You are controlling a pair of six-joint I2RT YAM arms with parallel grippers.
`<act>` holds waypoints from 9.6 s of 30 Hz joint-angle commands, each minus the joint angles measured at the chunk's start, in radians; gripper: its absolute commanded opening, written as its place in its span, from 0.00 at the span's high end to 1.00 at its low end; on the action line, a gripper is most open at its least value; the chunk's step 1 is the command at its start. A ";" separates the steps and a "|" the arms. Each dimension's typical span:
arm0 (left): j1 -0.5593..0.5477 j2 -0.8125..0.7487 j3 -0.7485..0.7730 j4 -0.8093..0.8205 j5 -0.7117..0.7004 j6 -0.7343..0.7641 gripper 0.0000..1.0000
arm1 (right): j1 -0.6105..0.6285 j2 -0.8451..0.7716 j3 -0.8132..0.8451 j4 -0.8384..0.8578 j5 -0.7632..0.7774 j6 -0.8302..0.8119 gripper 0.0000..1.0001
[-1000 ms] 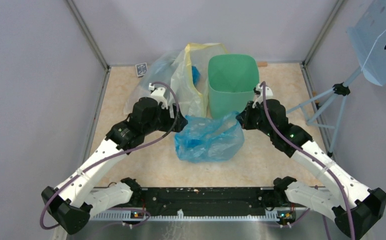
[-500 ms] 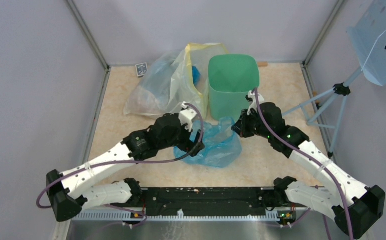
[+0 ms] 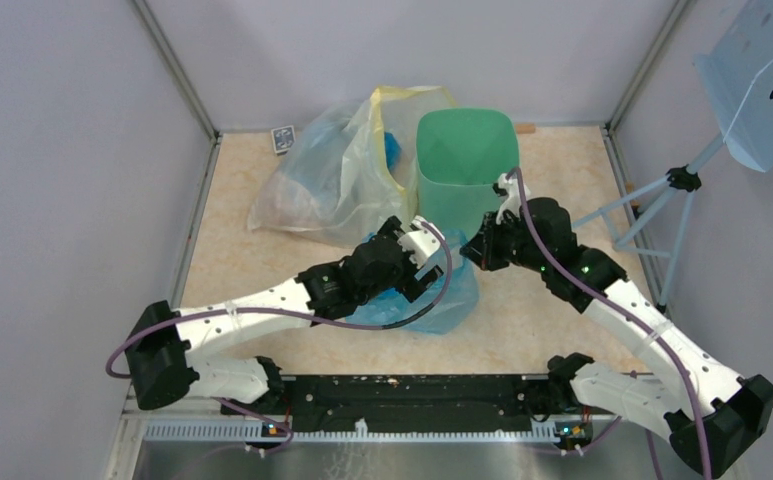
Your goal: Put the trash bags into the trash bin
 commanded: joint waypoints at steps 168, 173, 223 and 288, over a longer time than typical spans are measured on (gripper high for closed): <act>0.679 -0.234 0.379 -0.392 1.245 -0.822 1.00 | 0.342 0.473 -0.209 0.677 0.259 -0.236 1.00; 0.681 -0.217 0.316 -0.371 1.224 -0.810 1.00 | 0.358 0.383 -0.195 0.619 0.399 -0.243 1.00; 0.682 -0.197 0.112 -0.288 1.170 -0.823 1.00 | 0.378 0.797 -0.037 0.878 0.447 -0.147 1.00; 0.684 -0.097 0.517 -0.685 0.562 -0.478 1.00 | 0.382 0.141 0.161 0.261 0.140 -0.089 0.48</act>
